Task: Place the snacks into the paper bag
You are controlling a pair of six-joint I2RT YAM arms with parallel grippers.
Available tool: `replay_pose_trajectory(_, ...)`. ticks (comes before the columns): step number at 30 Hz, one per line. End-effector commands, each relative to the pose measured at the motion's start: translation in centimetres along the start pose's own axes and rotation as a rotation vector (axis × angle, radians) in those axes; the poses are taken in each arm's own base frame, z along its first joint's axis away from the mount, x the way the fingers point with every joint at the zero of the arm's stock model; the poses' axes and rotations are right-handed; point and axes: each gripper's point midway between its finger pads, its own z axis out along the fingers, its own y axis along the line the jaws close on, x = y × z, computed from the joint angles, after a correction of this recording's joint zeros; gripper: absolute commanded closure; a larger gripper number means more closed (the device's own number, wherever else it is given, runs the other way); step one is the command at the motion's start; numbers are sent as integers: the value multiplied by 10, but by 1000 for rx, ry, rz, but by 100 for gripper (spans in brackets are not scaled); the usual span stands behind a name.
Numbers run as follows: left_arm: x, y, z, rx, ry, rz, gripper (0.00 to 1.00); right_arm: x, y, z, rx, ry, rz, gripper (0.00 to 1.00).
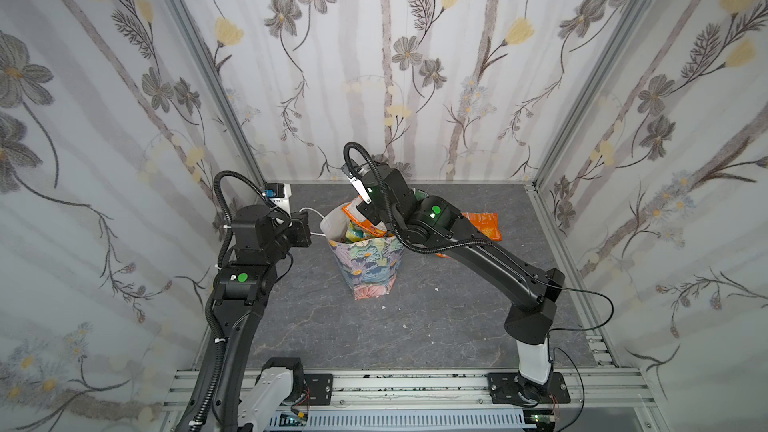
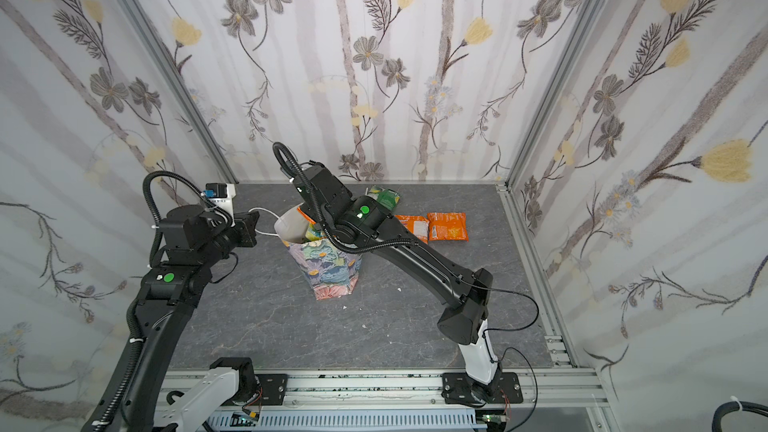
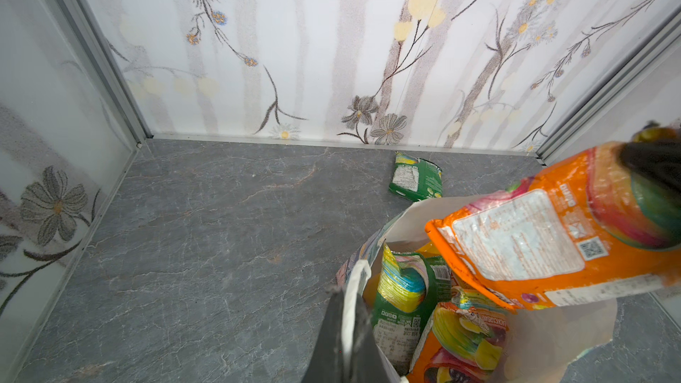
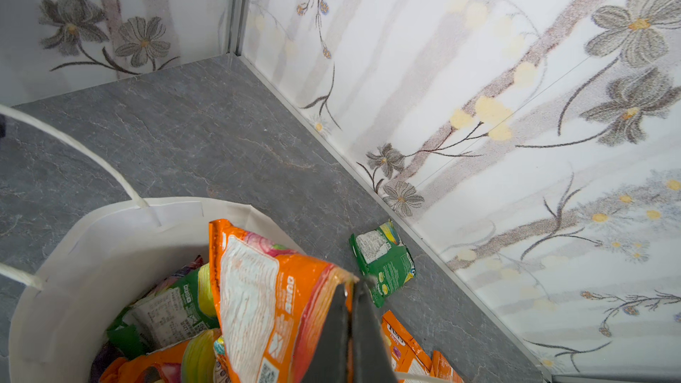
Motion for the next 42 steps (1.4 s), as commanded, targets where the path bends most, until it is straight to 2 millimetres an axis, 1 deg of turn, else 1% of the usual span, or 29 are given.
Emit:
replay_pose_trajectory(1,-14,-2,-3,4,-49,23,100,-1,16,9,-54,-13,-58,100)
replay_pose_trajectory(3,-15,-1,-4,-6,-52,26,100,-2,22,8,-93,-22,-58,100)
replay_pose_trajectory(7,-20,2,-6,-28,-60,28,100,-12,33,-3,-193,-67,-50,100)
replay_pose_trajectory(10,-21,0,-4,-16,-58,28,100,-12,45,-6,-293,-82,-51,100)
replay_pose_trajectory(13,-21,0,-4,-18,-57,29,100,-5,49,1,-334,-68,-38,100)
replay_pose_trajectory(17,-21,0,-6,-21,-65,29,100,4,51,13,-358,-44,-18,100)
replay_pose_trajectory(21,-22,2,-5,-29,-65,27,100,4,55,12,-407,-47,10,100)
replay_pose_trajectory(24,-23,2,-6,-31,-66,27,100,14,48,15,-365,-8,2,100)
replay_pose_trajectory(26,-23,2,-5,-32,-66,29,100,26,39,19,-301,32,-13,75)
replay_pose_trajectory(29,-23,2,-5,-31,-65,29,100,37,30,22,-241,72,-34,52)
replay_pose_trajectory(30,-23,2,-4,-31,-64,29,100,36,27,21,-230,70,-29,48)
replay_pose_trajectory(33,-22,3,-3,-34,-61,27,100,25,26,12,-261,30,-6,42)
replay_pose_trajectory(36,-22,4,-2,-37,-60,30,100,13,25,4,-289,-11,19,40)
replay_pose_trajectory(37,-23,4,-3,-39,-62,30,100,13,23,3,-287,-13,24,42)
replay_pose_trajectory(38,-22,4,-3,-41,-61,29,100,14,21,4,-289,-11,30,46)
replay_pose_trajectory(39,-22,5,-3,-44,-62,30,100,16,18,7,-286,-4,39,47)
replay_pose_trajectory(42,-22,5,-3,-44,-60,29,100,29,13,16,-284,38,56,47)
